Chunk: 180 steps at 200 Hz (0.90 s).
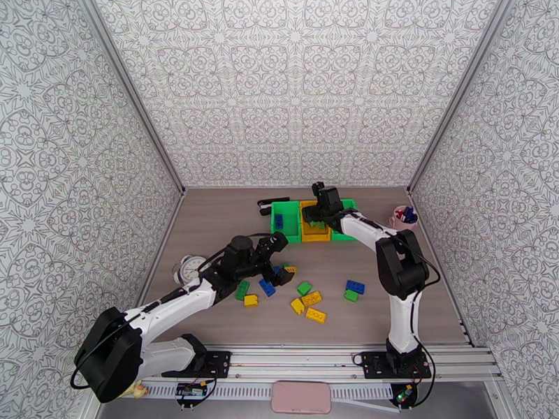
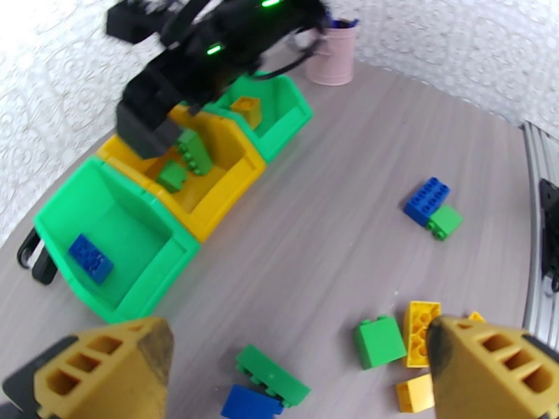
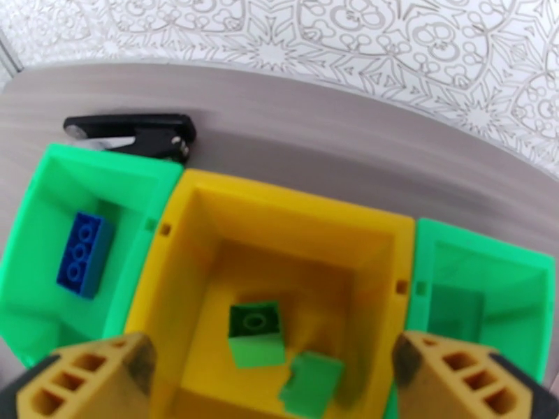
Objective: Sort the legos into containers by color
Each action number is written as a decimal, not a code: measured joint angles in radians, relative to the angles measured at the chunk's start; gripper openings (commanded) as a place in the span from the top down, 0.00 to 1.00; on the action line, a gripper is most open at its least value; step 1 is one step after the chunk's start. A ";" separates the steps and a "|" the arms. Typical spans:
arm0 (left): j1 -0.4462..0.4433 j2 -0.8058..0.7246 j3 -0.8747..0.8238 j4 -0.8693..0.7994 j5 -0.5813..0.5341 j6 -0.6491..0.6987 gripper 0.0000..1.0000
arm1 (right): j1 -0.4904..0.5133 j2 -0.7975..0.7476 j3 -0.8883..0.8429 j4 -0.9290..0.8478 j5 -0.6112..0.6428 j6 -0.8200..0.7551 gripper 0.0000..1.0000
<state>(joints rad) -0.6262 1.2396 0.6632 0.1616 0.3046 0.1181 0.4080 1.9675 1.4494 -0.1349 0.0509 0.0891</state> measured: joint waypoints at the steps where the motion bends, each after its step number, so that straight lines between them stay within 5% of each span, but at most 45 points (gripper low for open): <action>1: 0.000 0.000 0.000 0.000 -0.004 -0.002 0.00 | 0.000 -0.007 -0.006 0.003 -0.004 -0.003 0.06; 32: 0.023 0.002 0.011 -0.055 -0.151 -0.081 0.00 | -0.001 -0.169 -0.121 0.051 -0.092 -0.068 0.07; 86: 0.150 0.080 0.129 -0.288 -0.240 -0.216 0.00 | 0.001 -0.380 -0.277 0.090 -0.267 -0.175 0.07; 180: 0.230 0.324 0.328 -0.713 -0.339 -0.313 0.07 | 0.122 -0.428 -0.315 -0.040 -0.383 -0.338 0.06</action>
<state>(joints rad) -0.3958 1.5639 0.9913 -0.5518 -0.0341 -0.1947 0.5297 1.5398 1.1339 -0.1749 -0.3321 -0.2485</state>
